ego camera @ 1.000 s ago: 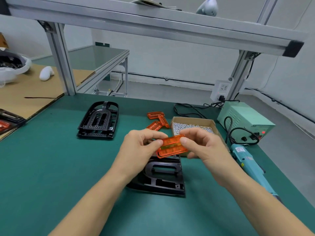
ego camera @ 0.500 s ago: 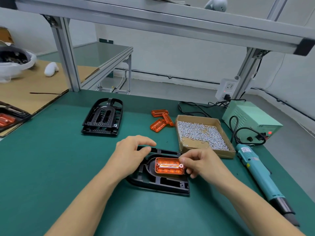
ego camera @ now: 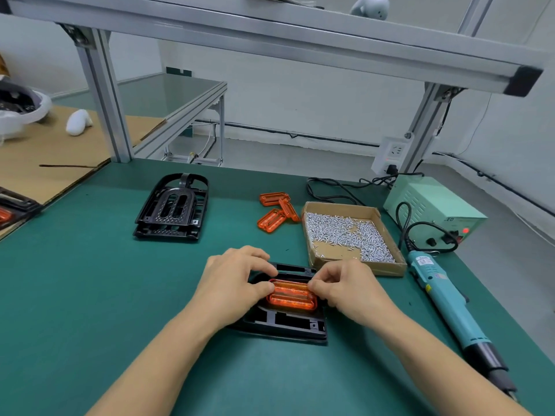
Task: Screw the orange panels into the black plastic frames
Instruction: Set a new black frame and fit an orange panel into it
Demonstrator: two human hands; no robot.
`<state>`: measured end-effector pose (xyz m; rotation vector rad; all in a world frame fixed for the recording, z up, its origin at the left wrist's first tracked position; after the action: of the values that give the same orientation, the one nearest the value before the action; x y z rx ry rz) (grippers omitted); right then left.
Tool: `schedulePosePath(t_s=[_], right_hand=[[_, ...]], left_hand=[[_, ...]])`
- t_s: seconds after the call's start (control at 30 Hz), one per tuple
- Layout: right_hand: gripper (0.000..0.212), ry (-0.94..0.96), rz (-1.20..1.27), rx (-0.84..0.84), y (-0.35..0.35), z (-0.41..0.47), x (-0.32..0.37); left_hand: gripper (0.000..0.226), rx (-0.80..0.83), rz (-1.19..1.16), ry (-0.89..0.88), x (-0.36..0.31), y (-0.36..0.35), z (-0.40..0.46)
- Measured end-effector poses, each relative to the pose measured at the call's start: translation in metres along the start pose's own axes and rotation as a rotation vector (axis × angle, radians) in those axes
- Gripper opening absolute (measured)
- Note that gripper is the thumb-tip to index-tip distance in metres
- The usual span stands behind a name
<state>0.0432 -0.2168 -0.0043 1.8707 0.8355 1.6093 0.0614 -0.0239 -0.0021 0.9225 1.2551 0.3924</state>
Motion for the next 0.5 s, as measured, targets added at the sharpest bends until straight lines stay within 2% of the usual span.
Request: schedulePosePath(t_s=[0.23, 0.33, 0.4, 0.5], right_hand=[[0.023, 0.006, 0.095, 0.011, -0.006, 0.001, -0.008], [0.021, 0.085, -0.055, -0.073, -0.008, -0.003, -0.006], [0.016, 0.145, -0.189, -0.150, -0.012, -0.007, -0.002], [0.014, 0.168, -0.145, -0.108, -0.010, -0.008, -0.005]], left_hand=[[0.014, 0.032, 0.070, -0.030, -0.003, -0.002, 0.000], [0.015, 0.110, 0.064, -0.048, -0.003, 0.000, 0.000], [0.023, 0.143, 0.070, -0.058, -0.003, 0.000, 0.001], [0.026, 0.131, 0.121, -0.067, -0.002, -0.002, 0.002]])
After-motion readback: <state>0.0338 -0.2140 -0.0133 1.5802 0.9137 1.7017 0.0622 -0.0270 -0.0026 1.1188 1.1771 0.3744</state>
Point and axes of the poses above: each hand's wrist, its own z-axis towards the middle knuckle, its own y-axis out of the back of the hand, x = y × z, the point moved 4 cm from there along z, towards the middle knuckle, and after that the axes turned 7 degrees about x, right-handed, at the moved point
